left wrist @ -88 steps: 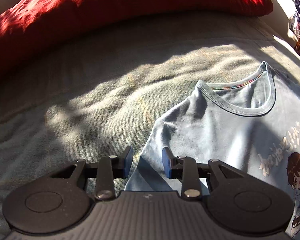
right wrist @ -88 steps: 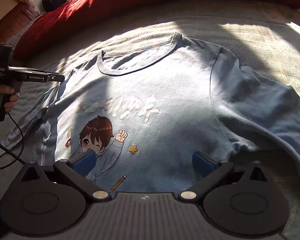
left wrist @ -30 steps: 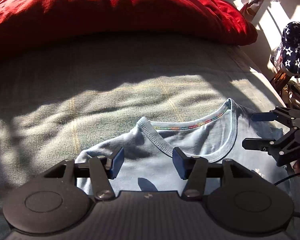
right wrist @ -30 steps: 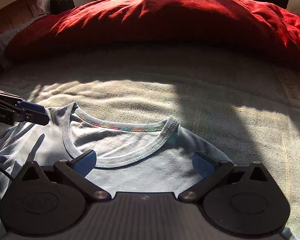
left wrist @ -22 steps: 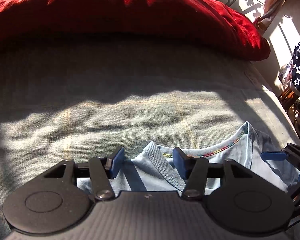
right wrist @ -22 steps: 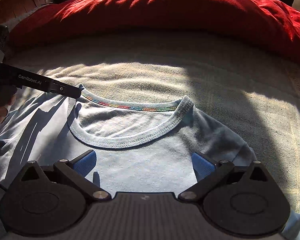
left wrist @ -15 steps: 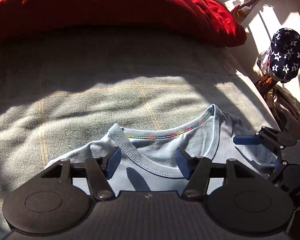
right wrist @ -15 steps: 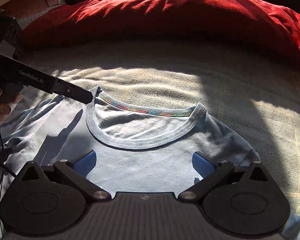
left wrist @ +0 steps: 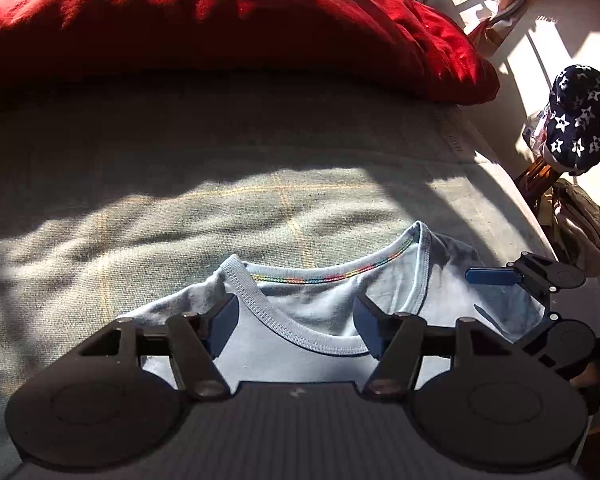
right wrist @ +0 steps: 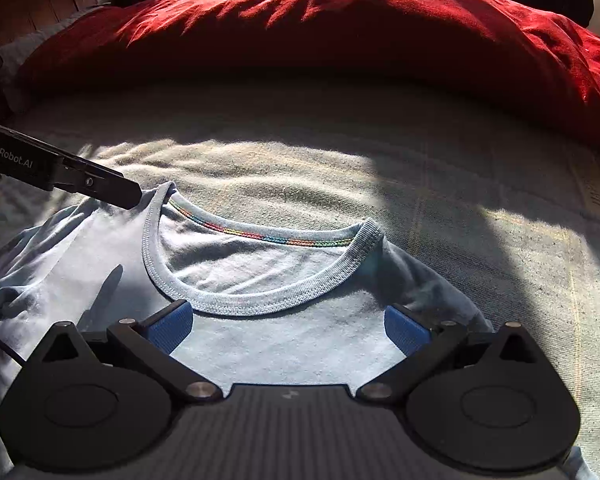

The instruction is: Fold clothes

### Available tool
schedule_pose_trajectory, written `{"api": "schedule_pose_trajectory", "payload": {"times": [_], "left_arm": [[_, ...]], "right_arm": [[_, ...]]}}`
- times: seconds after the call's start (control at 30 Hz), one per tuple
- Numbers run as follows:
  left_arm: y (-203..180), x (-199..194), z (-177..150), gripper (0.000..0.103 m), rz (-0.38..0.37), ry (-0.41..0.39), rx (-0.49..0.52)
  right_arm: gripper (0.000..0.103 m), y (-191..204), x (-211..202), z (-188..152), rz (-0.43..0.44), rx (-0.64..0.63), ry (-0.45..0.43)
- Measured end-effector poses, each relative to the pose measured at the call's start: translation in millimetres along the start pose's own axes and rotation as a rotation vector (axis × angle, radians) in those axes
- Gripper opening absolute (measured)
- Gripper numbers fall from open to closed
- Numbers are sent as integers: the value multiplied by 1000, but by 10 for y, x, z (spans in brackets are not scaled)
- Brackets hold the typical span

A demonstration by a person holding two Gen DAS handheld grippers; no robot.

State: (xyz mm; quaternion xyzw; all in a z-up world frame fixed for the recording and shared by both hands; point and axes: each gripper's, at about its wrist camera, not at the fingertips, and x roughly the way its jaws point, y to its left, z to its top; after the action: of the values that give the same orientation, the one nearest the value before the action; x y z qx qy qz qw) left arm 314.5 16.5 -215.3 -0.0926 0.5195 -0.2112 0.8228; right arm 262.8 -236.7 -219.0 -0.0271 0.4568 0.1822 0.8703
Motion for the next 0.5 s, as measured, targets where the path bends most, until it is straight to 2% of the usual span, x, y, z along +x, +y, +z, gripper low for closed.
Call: {"api": "schedule_pose_trajectory", "payload": {"times": [0.23, 0.3, 0.4, 0.5], "left_arm": [[-54, -382, -720, 65, 1, 38, -122], [-49, -372, -922, 65, 21, 32, -153], [-25, -420, -1094, 68, 43, -42, -176], [2, -547, -1184, 68, 67, -31, -242]], "right_arm": [[103, 222, -443, -576, 96, 82, 87], [103, 316, -467, -746, 105, 87, 117], [103, 441, -430, -937, 62, 70, 136], [103, 500, -377, -992, 32, 36, 131]]}}
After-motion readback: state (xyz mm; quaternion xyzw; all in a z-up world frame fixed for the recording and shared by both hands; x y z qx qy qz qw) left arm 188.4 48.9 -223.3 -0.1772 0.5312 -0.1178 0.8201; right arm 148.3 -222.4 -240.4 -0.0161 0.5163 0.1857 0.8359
